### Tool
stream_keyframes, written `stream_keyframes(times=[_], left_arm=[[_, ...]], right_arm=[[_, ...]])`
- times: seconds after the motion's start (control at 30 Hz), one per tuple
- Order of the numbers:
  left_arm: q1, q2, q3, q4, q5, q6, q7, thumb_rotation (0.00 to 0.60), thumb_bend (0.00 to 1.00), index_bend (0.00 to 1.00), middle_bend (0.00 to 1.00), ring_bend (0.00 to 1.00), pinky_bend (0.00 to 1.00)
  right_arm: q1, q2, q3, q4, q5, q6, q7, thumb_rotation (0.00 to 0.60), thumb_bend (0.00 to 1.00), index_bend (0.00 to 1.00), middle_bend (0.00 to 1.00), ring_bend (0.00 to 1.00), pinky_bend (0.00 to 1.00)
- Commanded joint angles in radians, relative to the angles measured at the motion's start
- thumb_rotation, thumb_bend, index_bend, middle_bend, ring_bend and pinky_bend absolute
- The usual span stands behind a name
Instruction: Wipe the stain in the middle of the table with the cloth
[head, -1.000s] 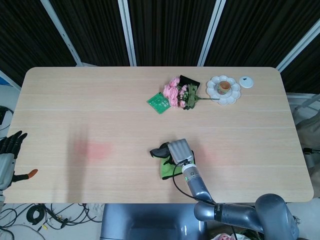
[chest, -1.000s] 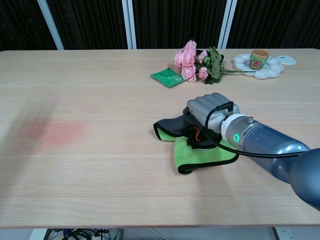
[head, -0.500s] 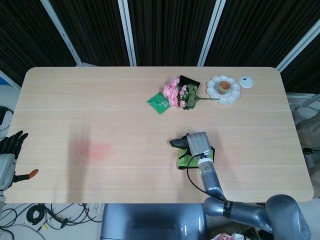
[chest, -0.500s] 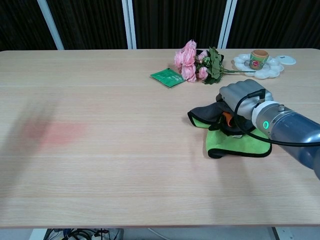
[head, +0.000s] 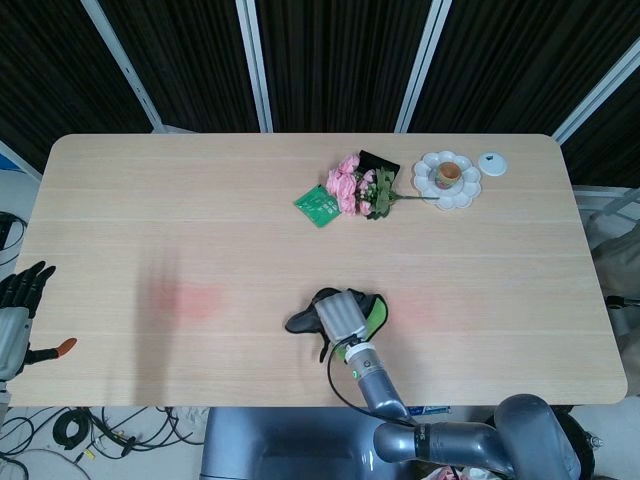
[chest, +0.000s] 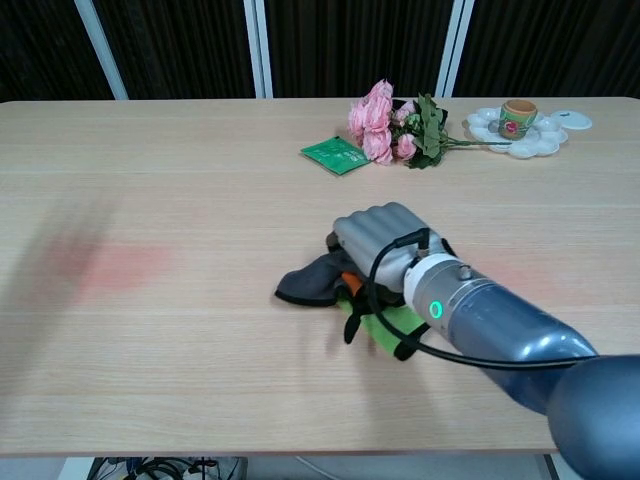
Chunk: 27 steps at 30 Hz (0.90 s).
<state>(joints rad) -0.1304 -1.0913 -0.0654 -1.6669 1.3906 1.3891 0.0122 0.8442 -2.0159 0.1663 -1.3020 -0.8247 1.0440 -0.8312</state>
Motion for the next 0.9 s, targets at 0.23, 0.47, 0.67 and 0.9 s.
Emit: stream_keyframes(times=[0.23, 0.47, 0.67, 0.9], left_arm=[[0.001, 0.003, 0.001, -0.001, 0.001, 0.003, -0.003, 0.600, 0.00, 0.00, 0.00, 0.00, 0.00], [0.004, 0.005, 0.004, -0.002, 0.006, 0.007, -0.001, 0.600, 0.00, 0.00, 0.00, 0.00, 0.00], [0.005, 0.004, 0.003, -0.002, 0.009, 0.012, -0.001, 0.600, 0.00, 0.00, 0.00, 0.00, 0.00], [0.007, 0.000, 0.004, -0.001, 0.013, 0.020, 0.010, 0.600, 0.00, 0.00, 0.00, 0.00, 0.00]], right_arm=[[0.014, 0.003, -0.008, -0.030, -0.015, 0.018, -0.062, 0.600, 0.57, 0.70, 0.63, 0.70, 0.87], [-0.027, 0.091, -0.014, -0.009, 0.039, 0.045, -0.096, 0.600, 0.56, 0.70, 0.63, 0.70, 0.86], [-0.066, 0.204, -0.003, -0.018, 0.046, 0.084, -0.084, 0.600, 0.56, 0.70, 0.62, 0.70, 0.85], [-0.114, 0.401, 0.050, -0.107, 0.066, 0.121, -0.039, 0.600, 0.56, 0.70, 0.60, 0.68, 0.84]])
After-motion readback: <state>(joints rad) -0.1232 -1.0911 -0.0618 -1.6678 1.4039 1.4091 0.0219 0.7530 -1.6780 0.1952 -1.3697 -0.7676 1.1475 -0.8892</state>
